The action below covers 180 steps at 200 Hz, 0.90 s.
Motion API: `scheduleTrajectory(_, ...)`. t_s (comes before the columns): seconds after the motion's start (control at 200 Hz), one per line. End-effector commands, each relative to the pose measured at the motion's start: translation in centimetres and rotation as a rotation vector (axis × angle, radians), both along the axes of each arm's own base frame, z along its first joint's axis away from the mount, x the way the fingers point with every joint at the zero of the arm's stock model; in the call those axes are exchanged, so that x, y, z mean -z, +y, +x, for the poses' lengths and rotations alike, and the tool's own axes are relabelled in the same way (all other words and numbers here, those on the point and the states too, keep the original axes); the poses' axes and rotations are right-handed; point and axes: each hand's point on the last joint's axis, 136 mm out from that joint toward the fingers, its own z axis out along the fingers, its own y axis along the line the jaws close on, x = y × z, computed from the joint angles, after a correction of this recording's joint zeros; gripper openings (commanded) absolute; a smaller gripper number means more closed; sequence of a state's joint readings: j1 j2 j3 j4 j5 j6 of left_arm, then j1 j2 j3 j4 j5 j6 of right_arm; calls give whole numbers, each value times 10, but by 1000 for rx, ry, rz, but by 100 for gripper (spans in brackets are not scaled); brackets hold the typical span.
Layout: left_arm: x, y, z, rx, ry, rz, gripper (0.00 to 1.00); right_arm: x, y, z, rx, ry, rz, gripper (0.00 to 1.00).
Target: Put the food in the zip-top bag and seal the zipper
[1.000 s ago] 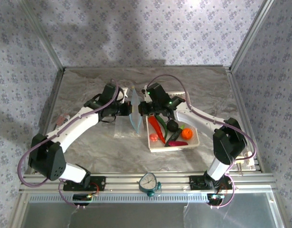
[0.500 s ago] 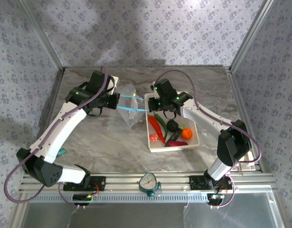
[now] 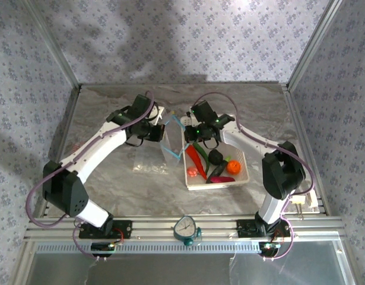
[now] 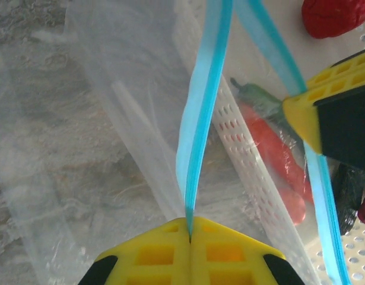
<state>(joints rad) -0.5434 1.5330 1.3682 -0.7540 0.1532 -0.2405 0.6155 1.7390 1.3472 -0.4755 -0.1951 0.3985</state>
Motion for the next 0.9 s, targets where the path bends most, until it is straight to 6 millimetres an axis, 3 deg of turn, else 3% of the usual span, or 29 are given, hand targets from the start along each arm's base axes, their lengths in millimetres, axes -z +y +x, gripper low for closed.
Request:
scheduleTrajectory(0.0, -21, -18, 22, 12, -63, -64, 0, -4, 1, 9, -2, -1, 12, 8)
scheduleTrajectory(0.17, -16, -27, 34, 18, -61, -64, 0, 1, -3, 10, 6, 12, 13, 13)
scheduleTrajectory(0.39, -12, -33, 38, 26, -44, -71, 0, -29, -11, 6, 16, -47, 70, 52)
scheduleTrajectory(0.51, -11, -34, 37, 28, -39, -75, 0, -55, -26, 4, 44, -109, 83, 62)
scheduleTrajectory(0.645, -9, -34, 38, 32, -34, -73, 0, -65, -62, 9, 144, -184, -44, 69)
scheduleTrajectory(0.805, -10, -40, 44, 40, -49, -92, 0, -43, -127, 18, 318, -186, -390, 77)
scheduleTrajectory(0.895, -10, -41, 44, 43, -49, -94, 0, -28, -151, 24, 364, -160, -532, 84)
